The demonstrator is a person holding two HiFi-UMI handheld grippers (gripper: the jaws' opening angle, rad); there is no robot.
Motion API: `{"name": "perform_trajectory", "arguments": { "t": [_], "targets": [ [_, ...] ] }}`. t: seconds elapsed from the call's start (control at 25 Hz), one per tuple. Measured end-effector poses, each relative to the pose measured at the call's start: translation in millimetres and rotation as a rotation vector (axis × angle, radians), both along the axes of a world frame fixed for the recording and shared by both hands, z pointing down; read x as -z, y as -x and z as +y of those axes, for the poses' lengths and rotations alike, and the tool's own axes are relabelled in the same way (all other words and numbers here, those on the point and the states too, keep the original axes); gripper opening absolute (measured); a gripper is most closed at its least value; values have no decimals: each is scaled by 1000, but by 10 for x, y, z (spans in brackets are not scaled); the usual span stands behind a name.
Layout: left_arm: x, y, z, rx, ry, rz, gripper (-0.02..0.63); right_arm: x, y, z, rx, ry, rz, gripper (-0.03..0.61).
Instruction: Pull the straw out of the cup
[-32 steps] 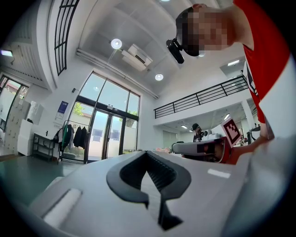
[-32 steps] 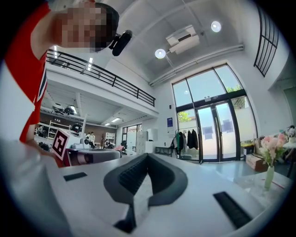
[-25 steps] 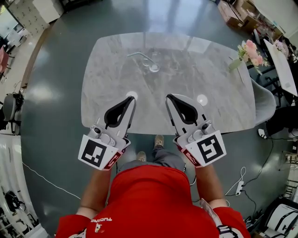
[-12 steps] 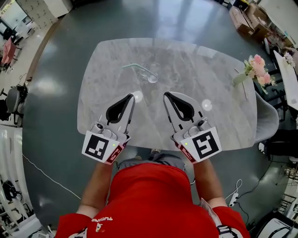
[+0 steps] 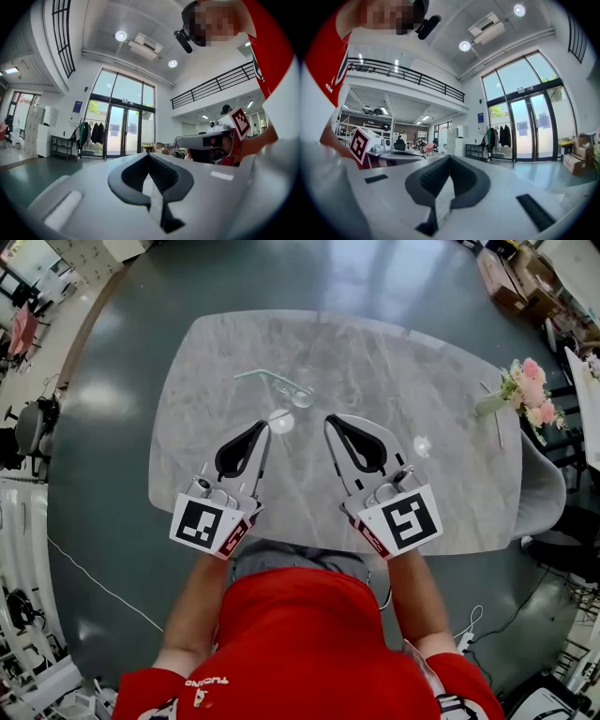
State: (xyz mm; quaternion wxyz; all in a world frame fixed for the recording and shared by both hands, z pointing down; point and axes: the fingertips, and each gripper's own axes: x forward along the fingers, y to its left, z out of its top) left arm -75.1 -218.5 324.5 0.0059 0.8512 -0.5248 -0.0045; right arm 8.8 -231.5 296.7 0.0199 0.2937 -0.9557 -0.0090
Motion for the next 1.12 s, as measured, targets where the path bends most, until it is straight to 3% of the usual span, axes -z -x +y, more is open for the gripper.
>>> {"name": "perform_trajectory", "arguments": {
  "t": [0.84,1.12],
  "targets": [
    [-578,107,-594,-88,104,-4,9,-268,242,-470,-72,50,39,0],
    [-794,151,-738,-87,157,29,49,-316,265,-542,-83,64,48,0]
  ]
}}
